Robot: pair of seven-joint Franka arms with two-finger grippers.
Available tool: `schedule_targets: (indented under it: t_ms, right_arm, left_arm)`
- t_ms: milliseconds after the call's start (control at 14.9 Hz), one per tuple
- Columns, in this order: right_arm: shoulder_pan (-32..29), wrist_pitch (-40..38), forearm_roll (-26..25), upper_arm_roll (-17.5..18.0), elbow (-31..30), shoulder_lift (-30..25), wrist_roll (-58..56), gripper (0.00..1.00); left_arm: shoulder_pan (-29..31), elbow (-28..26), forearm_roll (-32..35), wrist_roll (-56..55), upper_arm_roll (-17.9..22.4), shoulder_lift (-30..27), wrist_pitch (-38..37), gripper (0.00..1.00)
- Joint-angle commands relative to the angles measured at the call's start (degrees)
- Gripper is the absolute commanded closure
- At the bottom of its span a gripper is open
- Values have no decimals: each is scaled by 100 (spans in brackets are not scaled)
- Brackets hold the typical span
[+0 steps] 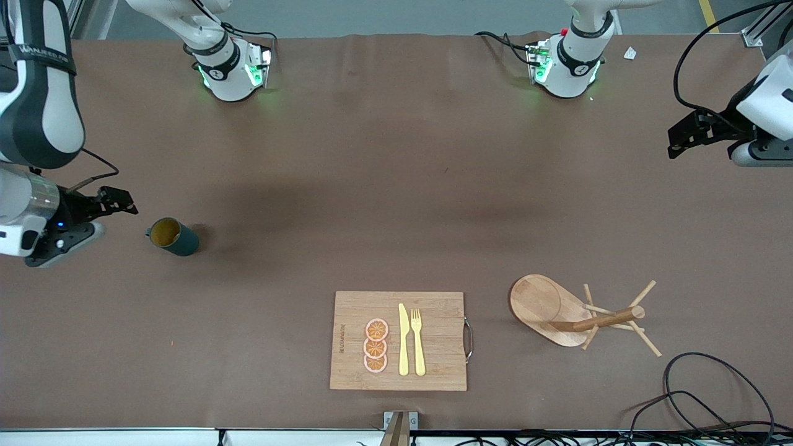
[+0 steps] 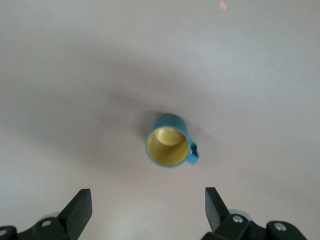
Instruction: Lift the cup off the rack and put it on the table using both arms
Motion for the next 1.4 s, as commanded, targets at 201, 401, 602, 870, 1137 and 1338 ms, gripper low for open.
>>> schedule_targets:
  t_ms: [201,401,602,870,1137,1338]
  right_arm:
    - [-98,-1115,-79,46,791,-27,1479,0]
    - [-98,-1522,-123,20,1188,0,2207,0]
    - [-89,-1522,-351,37,1495,44,2244,0]
    - [-28,-1513,-360,46,1646,35,2235,0]
    - [-63,-1522,-167,46,1567,-149,2209,0]
    - [-54,-1330,-132,37,971,-684,2191,0]
  left_arm:
    - [37,-96,-108,81,-157,-93,129,0]
    - [72,-61,-238,116,-158,-110,129,0]
    - [90,-52,-503,99,-123,-119,50,0]
    - [81,-52,-450,90,-158,-136,15,0]
    - [72,-43,-442,90,-149,-163,-38,0]
    - [81,-26,-442,90,-158,-163,-38,0]
